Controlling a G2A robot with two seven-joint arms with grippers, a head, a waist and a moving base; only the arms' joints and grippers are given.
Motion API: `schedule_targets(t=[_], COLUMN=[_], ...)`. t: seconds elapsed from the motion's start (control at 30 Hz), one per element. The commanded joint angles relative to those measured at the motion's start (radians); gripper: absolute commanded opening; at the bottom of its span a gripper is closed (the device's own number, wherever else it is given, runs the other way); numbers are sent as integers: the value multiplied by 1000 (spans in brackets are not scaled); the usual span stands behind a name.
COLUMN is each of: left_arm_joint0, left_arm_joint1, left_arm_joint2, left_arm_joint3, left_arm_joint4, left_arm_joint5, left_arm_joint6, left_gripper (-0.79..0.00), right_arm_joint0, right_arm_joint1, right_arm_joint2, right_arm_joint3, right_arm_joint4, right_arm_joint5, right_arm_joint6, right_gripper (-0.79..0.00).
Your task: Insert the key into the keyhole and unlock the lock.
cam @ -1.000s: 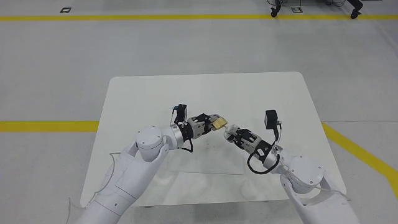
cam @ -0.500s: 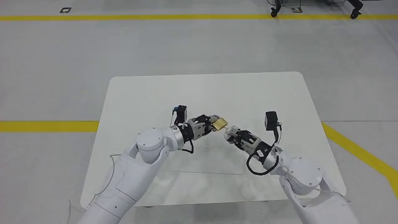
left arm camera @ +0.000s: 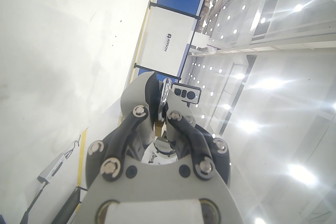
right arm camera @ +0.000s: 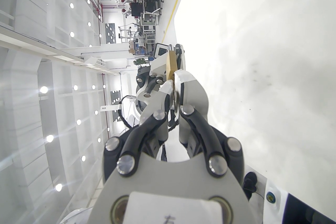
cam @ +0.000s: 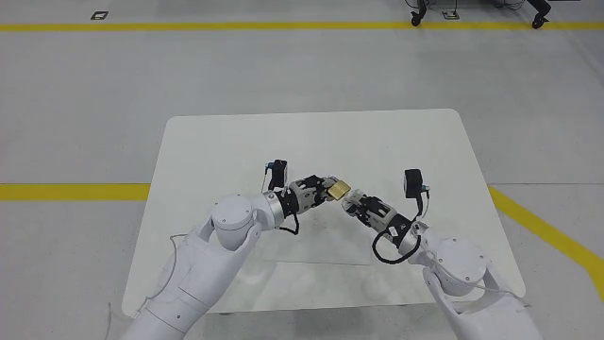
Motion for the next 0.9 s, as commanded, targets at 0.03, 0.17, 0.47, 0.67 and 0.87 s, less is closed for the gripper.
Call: schedule_targets(t=[0.03, 0.17, 0.47, 0.67, 0.87], left_arm_joint0=[-1, 0, 2, 1, 7], left_arm_joint1=[-1, -2, -5, -6, -4], left_arm_joint2=[-2, -7, -10, -15, -28], left_arm_joint3=[4, 7, 9, 12, 6], left_arm_joint4=[-1, -4, -5, -2, 15], left_arm_joint5=[-2, -7, -6, -7, -15], left_arm_joint6=[0, -3, -9, -9, 2], left_gripper=[-785, -785, -785, -785, -785], right_arm_joint0=[-2, -5, -8, -11, -15], right_arm_joint1=[-1, -3, -6, -7, -9], right_arm_joint2=[2, 6, 9, 13, 16], right_arm_joint3=[-2, -6, -10, -14, -18], right_arm_joint4=[0, 0, -2, -6, -10], right_arm_joint5=[-1, -5, -4, 0, 0], right_arm_joint6=[-2, -2, 6, 10, 12], right_gripper=[-785, -619, -785, -785, -785])
